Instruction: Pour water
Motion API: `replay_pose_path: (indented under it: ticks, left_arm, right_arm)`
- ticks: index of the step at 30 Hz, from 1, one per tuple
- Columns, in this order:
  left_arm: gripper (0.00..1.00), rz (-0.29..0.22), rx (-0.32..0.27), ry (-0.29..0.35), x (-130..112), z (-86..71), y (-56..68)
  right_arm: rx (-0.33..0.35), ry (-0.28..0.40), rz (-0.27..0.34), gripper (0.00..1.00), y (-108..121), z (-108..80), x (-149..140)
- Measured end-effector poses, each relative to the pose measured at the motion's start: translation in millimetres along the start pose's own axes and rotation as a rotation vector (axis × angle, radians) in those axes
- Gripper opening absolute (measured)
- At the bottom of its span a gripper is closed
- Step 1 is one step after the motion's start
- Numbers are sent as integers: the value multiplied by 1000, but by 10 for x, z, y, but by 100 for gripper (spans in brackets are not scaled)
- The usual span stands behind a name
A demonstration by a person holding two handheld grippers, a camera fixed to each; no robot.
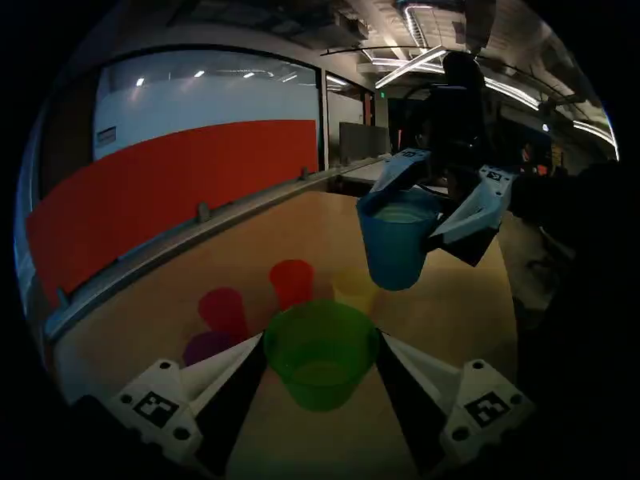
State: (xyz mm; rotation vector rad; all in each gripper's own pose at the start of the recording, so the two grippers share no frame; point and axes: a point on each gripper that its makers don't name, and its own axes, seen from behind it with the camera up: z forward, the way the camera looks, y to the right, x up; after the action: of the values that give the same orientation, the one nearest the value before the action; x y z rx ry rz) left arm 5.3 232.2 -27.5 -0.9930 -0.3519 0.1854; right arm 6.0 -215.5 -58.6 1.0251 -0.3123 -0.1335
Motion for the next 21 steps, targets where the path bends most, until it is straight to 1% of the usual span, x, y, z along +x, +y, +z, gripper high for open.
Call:
replay_pose_path:
  ticks: [9,17,21]
  left_arm:
    - [89,13,-26,-89,-309,115,52]
    - [89,22,-48,-157,-525,204,91]
    - [89,37,-56,-191,-622,244,102]
  right_arm:
    - [18,-90,-33,93,-20,150,-351]
    - [40,-172,-54,93,-40,255,-655]
    - [48,-213,-69,92,-39,292,-804]
